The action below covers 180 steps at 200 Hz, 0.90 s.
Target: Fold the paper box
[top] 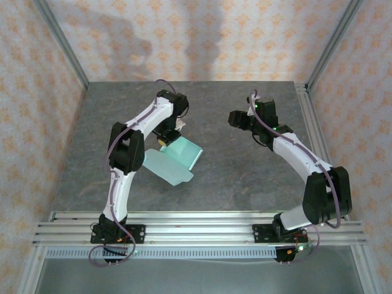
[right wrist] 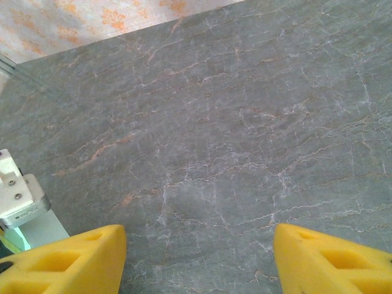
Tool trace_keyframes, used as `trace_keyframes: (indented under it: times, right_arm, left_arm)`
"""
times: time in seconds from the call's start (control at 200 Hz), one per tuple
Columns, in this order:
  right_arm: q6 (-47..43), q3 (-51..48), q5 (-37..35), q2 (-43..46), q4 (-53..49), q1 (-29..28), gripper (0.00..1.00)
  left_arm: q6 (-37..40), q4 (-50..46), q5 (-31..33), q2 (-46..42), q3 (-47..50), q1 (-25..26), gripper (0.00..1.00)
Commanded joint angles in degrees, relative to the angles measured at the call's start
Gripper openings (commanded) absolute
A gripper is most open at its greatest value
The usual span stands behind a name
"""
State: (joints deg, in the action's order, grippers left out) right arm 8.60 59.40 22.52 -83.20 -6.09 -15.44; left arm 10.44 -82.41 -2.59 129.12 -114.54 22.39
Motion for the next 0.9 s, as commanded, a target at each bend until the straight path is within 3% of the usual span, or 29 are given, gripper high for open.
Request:
trace_keyframes:
  times: [0.0,0.22,0.42,0.541,0.731,0.896]
  right_arm:
    - [0.6,0.2,0.8,-0.7,0.5,-0.1,0.65]
    - [0.6,0.4,1.2,-1.7,0.6,-0.1,0.65]
    - [0.0,0.1,1.3,-1.9,0.5,-0.1,0.65]
    - [-0.8,0.4,3.3,-2.6,0.5,-0.1,0.65]
    - [-2.4,1.1,8.2,-4.4,0.3,-0.3,0.65]
    - [-8.2,2.7,12.1,-7.3,0.2,-1.7,0.66]
  left_arm:
    - [0.5,-4.8,2.6,2.7,-2.5,0.3,0.03]
    - [0.7,-5.8,3.9,5.9,-6.6,1.0,0.17]
    - [0.6,-3.6,2.7,4.4,-7.7,1.5,0.4]
    - [0.8,-0.8,0.2,1.9,-7.1,1.9,0.55]
    - [-0.1,2.4,-1.1,-1.8,-5.5,2.3,0.68]
    - [-4.3,13.8,-1.5,-11.5,1.3,2.3,0.83]
